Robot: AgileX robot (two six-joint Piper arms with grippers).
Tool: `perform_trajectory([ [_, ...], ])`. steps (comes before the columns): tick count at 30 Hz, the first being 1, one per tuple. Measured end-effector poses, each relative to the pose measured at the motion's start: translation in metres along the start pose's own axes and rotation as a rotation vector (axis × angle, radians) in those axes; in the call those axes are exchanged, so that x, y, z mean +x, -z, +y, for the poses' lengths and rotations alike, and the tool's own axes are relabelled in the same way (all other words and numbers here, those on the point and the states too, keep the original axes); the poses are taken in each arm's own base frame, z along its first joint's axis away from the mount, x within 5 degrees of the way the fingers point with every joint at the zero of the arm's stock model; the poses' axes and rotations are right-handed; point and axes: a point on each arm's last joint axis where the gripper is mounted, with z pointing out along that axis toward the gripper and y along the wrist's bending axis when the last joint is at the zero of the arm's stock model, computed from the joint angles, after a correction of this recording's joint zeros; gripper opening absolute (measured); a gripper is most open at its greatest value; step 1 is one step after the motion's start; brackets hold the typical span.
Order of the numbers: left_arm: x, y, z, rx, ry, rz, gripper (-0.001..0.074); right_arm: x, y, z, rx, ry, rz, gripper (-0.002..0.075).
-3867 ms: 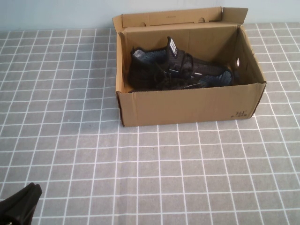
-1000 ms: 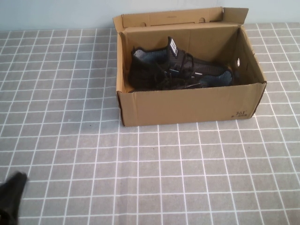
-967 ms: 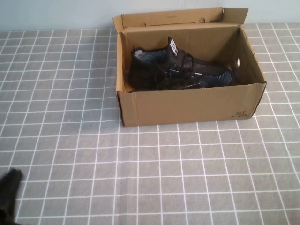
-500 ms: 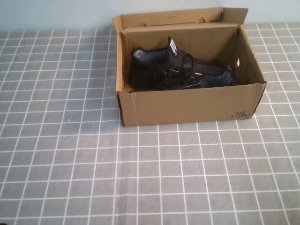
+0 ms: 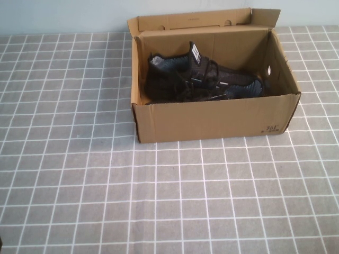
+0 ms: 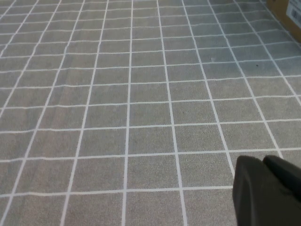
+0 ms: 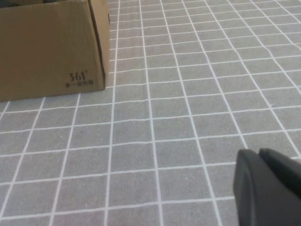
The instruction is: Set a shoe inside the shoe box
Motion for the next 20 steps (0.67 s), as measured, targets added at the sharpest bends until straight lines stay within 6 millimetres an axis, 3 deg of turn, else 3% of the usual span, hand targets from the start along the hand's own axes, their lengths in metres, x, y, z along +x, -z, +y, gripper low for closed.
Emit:
perform_trajectory([
  [20, 0.0002, 0.0000, 0.0003, -0.004, 0.002, 0.002, -0.0001, 0.0000, 0.0000, 0.0000, 0.000, 0.000, 0.000, -0.0016],
])
